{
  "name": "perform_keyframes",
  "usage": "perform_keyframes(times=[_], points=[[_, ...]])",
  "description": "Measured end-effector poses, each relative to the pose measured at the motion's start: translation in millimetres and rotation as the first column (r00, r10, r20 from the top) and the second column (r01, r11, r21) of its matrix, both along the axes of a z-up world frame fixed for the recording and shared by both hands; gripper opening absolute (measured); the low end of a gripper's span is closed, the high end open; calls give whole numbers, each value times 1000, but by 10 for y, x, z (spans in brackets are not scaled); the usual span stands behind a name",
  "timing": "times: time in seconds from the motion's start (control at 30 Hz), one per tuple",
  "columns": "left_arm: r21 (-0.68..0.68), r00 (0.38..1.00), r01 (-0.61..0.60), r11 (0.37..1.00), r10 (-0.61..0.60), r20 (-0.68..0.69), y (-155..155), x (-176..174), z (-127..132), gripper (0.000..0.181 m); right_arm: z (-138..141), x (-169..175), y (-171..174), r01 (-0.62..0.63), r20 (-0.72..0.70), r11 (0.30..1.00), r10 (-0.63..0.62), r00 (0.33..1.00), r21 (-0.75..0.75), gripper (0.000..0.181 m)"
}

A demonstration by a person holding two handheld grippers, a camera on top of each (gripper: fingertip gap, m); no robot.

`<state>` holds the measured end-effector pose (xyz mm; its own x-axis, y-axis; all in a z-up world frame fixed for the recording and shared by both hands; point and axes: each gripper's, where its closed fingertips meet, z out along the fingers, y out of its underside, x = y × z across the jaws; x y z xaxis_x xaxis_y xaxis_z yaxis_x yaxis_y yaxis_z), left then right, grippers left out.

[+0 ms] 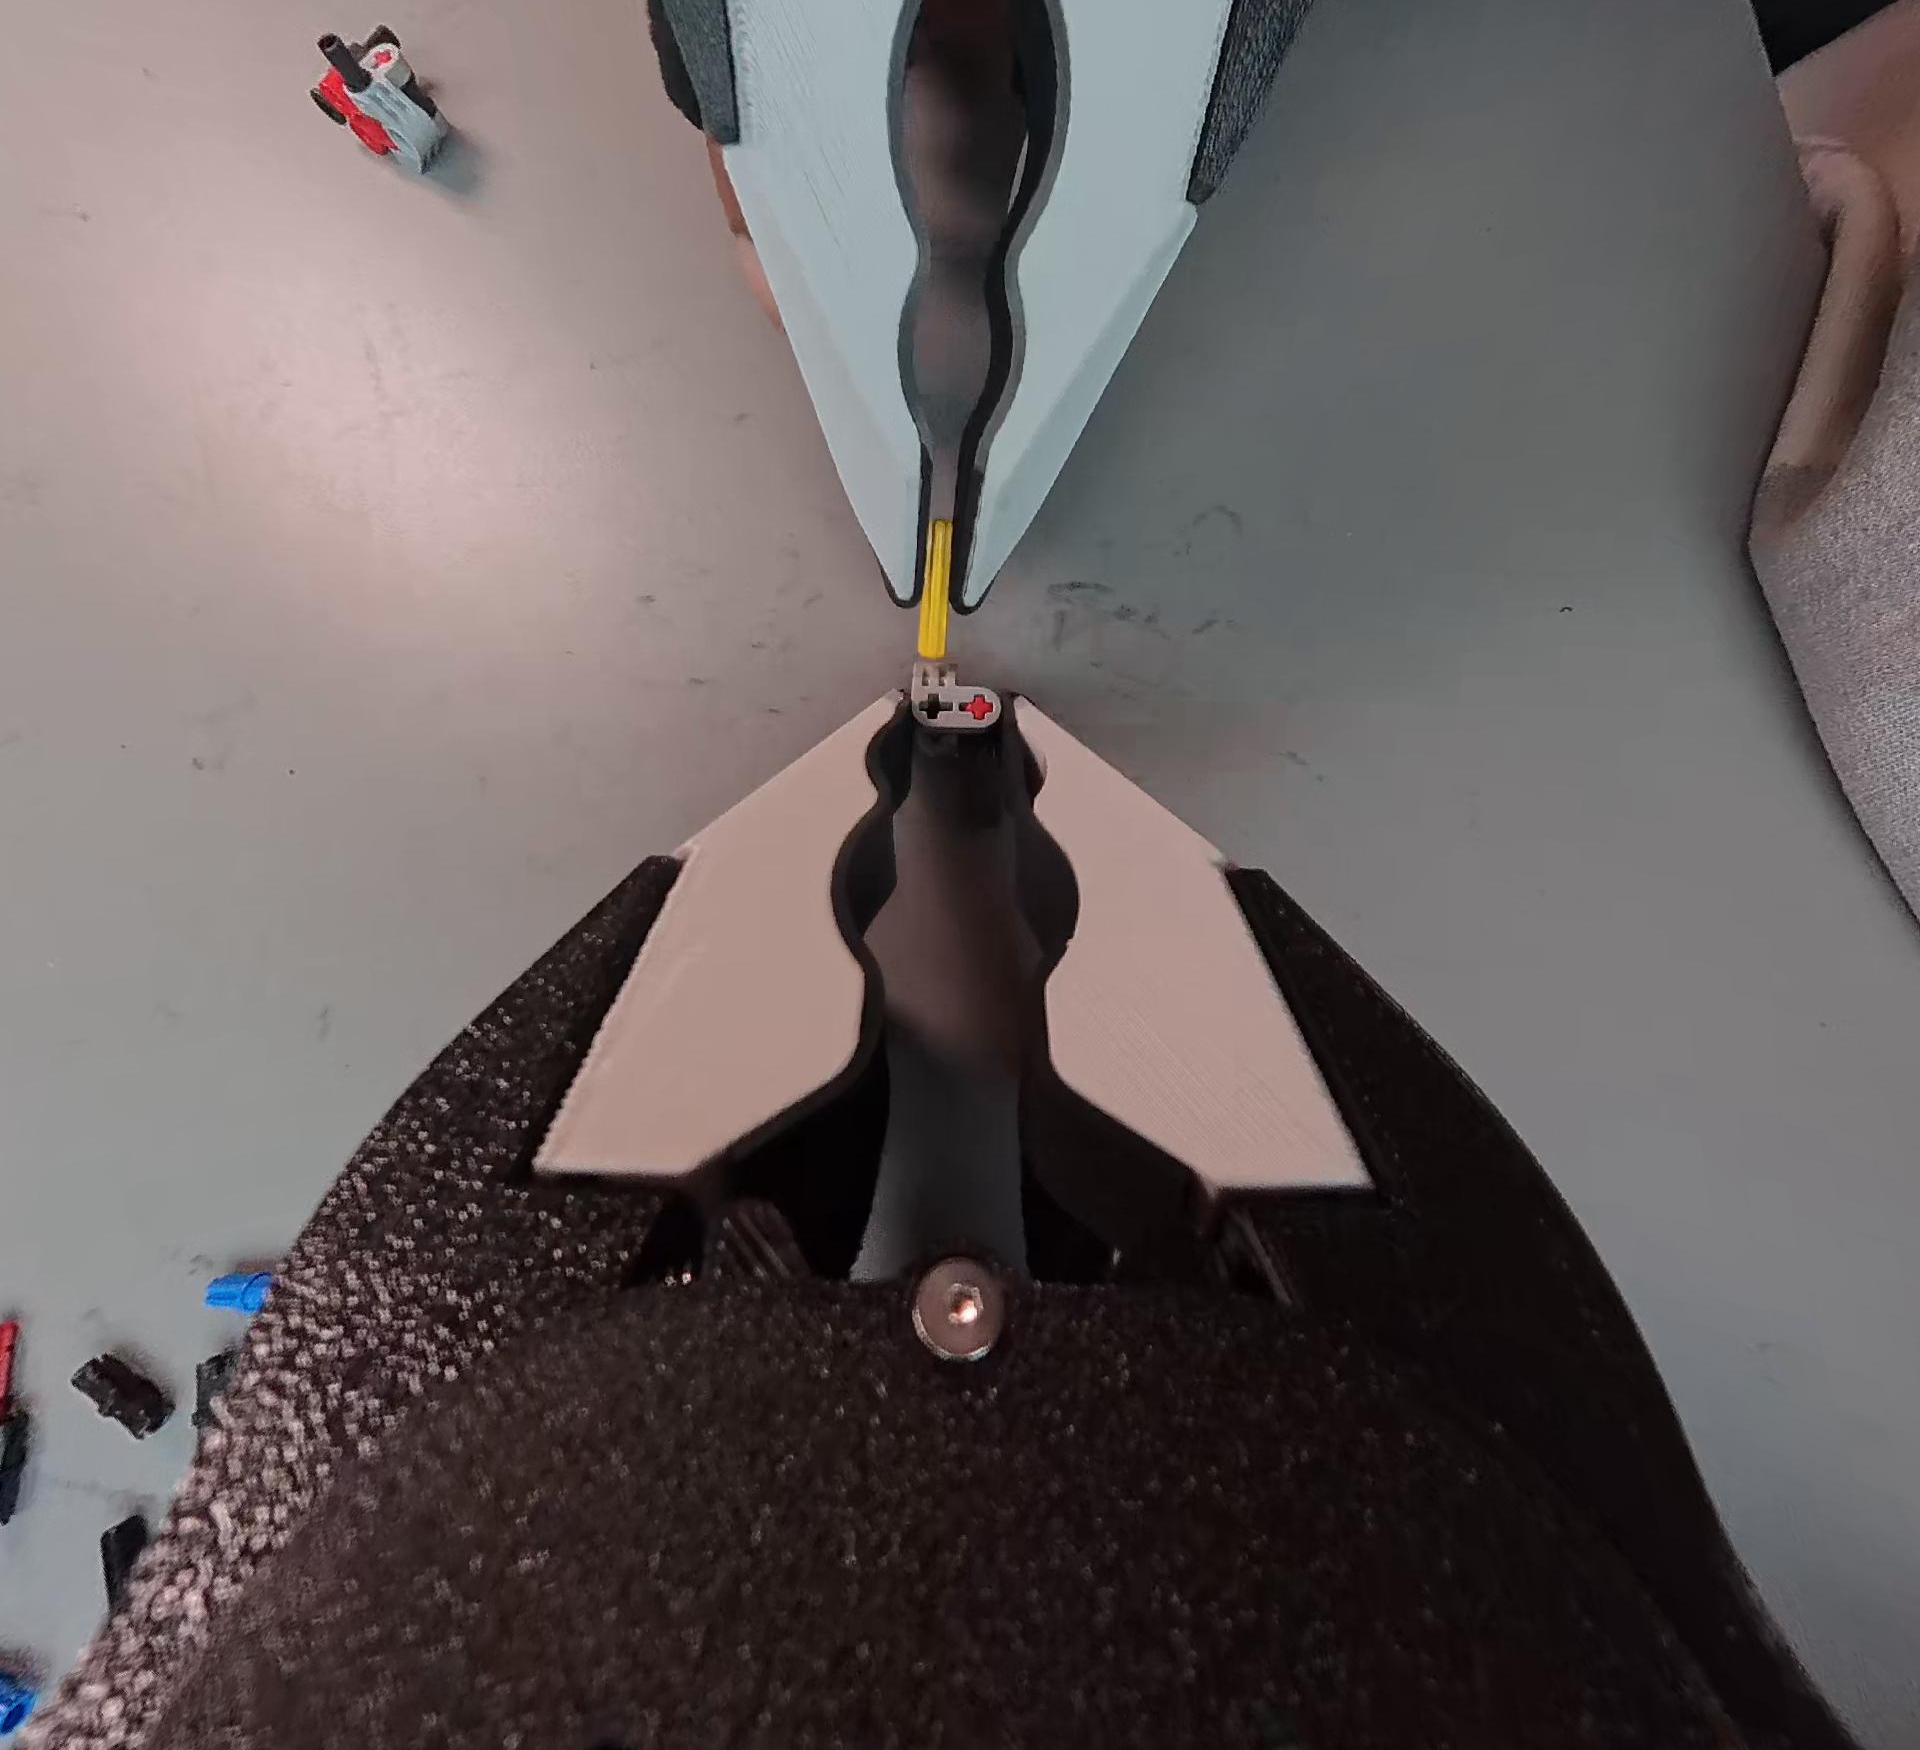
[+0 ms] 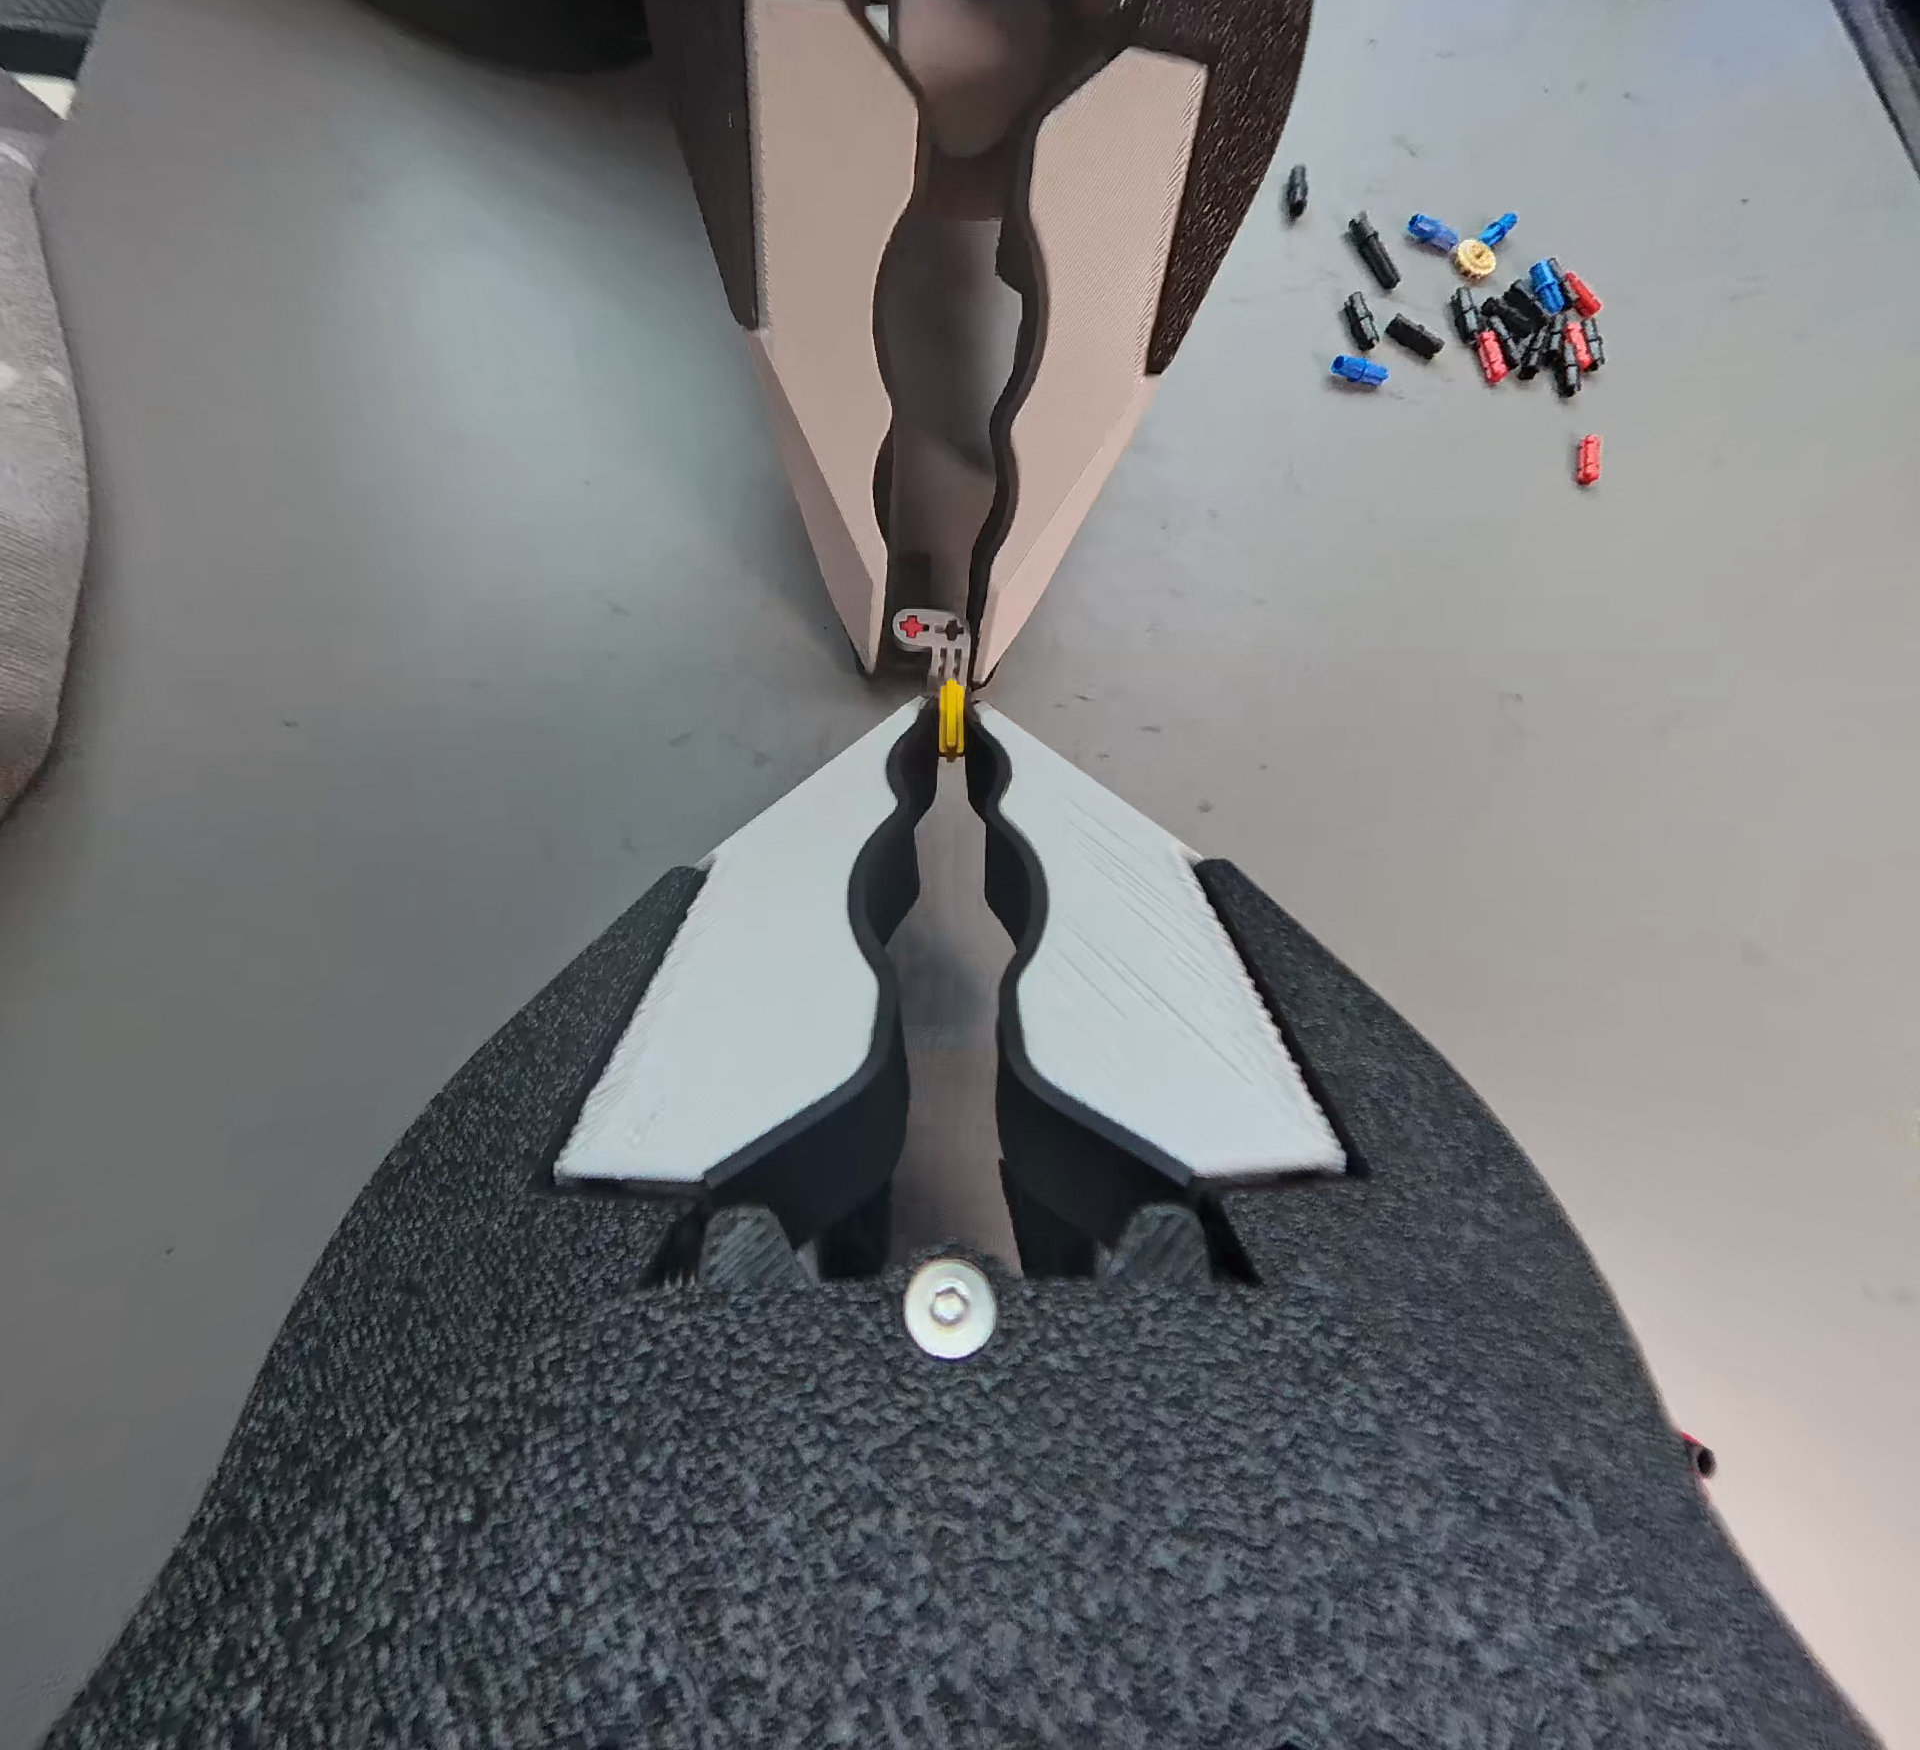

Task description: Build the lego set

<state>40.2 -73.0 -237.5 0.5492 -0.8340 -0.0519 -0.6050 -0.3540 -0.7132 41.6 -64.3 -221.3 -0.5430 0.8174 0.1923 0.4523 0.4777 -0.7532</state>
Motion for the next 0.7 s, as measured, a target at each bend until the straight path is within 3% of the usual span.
perform_keyframes(times=[0.1, 0.47, 0.7], points=[[2, 1000, 4, 1000, -4, -27, 6, 14, 1, 16, 154, -42, -57, 1, -44, 998, -3, 999, -57, 3], [9, 991, 28, 1000, -27, -129, 8, 34, 12, 15, 48, -34, -60, 13, 64, 999, -16, 998, 33, 3], [4, 993, 38, 999, -37, -110, -16, 62, 81, 15, 21, -4, -74, 11, 116, 998, -18, 993, 61, 3]])
